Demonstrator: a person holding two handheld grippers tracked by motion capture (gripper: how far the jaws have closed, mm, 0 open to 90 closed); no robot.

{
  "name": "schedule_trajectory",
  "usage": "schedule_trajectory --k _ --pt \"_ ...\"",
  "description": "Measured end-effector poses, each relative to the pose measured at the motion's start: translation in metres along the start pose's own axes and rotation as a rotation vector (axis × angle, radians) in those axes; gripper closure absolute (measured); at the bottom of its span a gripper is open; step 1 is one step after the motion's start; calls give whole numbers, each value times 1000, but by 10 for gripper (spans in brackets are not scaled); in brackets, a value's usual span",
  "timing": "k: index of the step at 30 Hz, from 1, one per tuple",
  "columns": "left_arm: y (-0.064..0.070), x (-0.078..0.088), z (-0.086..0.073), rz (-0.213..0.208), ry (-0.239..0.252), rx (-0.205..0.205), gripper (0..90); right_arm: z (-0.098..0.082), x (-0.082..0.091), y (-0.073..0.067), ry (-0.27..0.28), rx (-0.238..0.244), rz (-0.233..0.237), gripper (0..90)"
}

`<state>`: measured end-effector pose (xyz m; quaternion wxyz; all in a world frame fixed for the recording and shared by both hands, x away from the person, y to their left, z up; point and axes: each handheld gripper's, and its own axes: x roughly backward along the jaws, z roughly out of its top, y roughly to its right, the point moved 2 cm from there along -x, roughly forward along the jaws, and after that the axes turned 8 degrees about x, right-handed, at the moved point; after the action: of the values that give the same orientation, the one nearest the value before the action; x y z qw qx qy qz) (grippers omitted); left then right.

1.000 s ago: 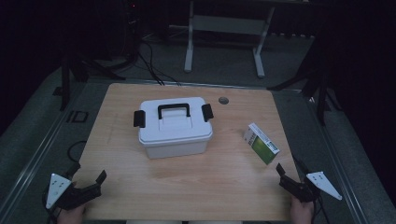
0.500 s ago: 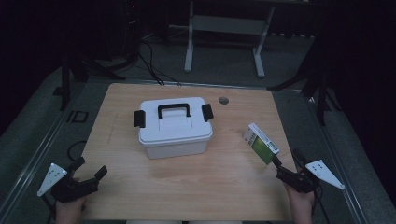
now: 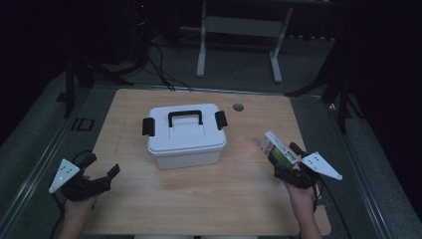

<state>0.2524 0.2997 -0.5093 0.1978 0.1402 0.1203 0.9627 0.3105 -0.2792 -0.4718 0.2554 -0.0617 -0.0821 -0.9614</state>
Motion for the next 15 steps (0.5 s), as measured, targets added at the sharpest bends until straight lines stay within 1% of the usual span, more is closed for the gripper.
schedule_trajectory --k 1,2,3,5,10,12,13,14,15 --pt "2 -4 1 0 -7 -12 39 1 -4 -3 -3 0 10 128" --pt "3 -7 1 -10 -20 -25 45 2 -9 -5 -5 8 16 128" --pt "5 -11 1 -7 -26 -37 48 3 -13 -8 -6 15 25 129" --pt "8 -18 1 -17 -44 -59 49 4 -22 -12 -10 27 34 129" --pt "12 -35 0 -36 -70 -63 64 7 -44 -21 -18 27 74 138" --pt "13 -41 -1 -28 -86 -74 65 7 -53 -25 -19 30 90 149" --pt "13 -44 -2 -27 -90 -79 88 6 -58 -27 -21 23 96 154" --pt "13 -47 -3 -12 -96 -86 119 5 -62 -28 -24 22 105 186" --pt "13 -51 -4 -18 -104 -85 129 3 -66 -30 -19 19 110 220"
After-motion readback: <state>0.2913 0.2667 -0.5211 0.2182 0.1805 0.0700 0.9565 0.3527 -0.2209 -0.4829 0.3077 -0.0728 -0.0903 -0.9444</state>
